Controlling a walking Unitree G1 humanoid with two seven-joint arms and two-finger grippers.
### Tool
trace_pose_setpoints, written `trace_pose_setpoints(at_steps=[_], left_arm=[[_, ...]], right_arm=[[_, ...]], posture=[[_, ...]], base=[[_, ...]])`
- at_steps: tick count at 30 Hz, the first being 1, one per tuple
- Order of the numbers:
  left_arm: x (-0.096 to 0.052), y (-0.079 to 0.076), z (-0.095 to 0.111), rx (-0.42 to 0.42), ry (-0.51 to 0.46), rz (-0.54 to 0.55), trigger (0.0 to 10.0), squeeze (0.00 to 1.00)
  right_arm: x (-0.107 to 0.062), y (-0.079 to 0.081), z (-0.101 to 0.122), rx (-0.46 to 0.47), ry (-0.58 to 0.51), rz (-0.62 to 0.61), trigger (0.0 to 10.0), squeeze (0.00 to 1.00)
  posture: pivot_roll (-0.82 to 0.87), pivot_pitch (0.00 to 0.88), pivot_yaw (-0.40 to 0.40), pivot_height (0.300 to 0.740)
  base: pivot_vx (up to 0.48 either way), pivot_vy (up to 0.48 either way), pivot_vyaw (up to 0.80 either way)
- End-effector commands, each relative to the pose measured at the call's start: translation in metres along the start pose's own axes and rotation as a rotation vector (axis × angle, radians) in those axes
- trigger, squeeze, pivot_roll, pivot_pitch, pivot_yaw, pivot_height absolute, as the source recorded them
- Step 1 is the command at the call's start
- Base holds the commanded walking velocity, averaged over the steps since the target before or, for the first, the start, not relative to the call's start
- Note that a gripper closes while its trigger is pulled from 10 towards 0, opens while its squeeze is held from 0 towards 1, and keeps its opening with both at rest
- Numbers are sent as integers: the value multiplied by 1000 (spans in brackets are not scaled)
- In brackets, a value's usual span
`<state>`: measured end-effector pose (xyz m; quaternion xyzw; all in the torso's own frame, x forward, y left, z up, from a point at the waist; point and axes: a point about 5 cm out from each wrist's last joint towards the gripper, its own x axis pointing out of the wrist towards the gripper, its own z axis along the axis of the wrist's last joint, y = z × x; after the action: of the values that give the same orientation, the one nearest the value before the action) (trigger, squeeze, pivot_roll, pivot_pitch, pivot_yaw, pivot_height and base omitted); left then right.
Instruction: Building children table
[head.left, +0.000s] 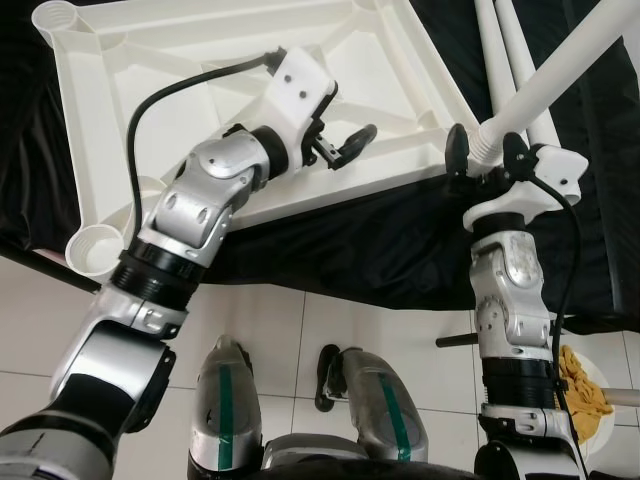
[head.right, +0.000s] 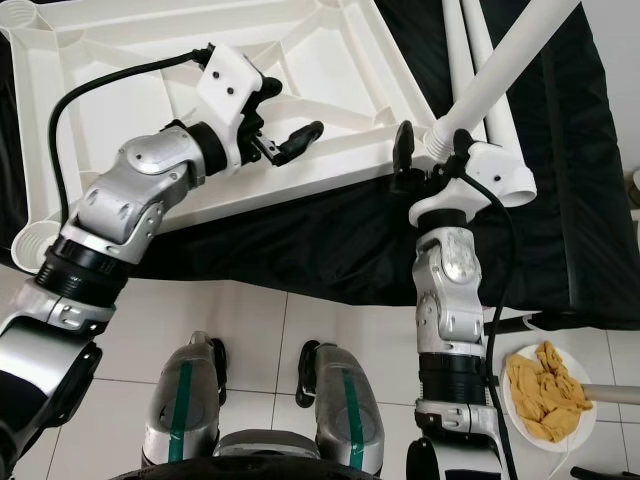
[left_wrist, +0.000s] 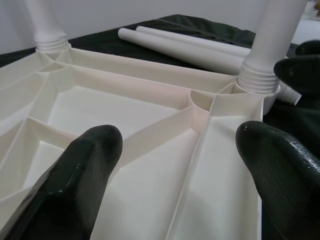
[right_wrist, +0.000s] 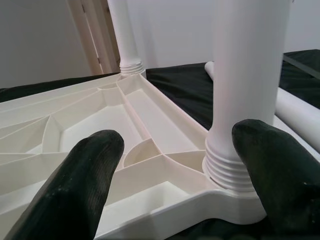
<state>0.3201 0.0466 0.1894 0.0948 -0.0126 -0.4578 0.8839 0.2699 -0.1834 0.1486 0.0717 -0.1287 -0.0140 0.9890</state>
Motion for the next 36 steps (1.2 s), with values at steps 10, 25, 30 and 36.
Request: trace_pose_setpoints(at_steps=[10,25,30,36], left_arm=[[23,-33,-7,30,26,-206,10000,0],[33,-54,-42,5,206,-306,10000,0],[35,-60,-53,1,278,-320,10000,0],[38,-59,-54,0,300,-309,10000,0]], right_arm=[[-10,-7,0,-11,-9,-23,10000,0],[-19,-9,-2,-25,0,-33,10000,0],[-21,-9,-2,-30,-2,-34,10000,0],[-21,-9,-2,-30,0,-36,10000,0]], posture=[[59,102,-54,740],[27,94,-20,740],[20,85,-12,740],[17,81,-9,740]], base=[[0,0,0],[0,0,0],[0,0,0],[0,0,0]])
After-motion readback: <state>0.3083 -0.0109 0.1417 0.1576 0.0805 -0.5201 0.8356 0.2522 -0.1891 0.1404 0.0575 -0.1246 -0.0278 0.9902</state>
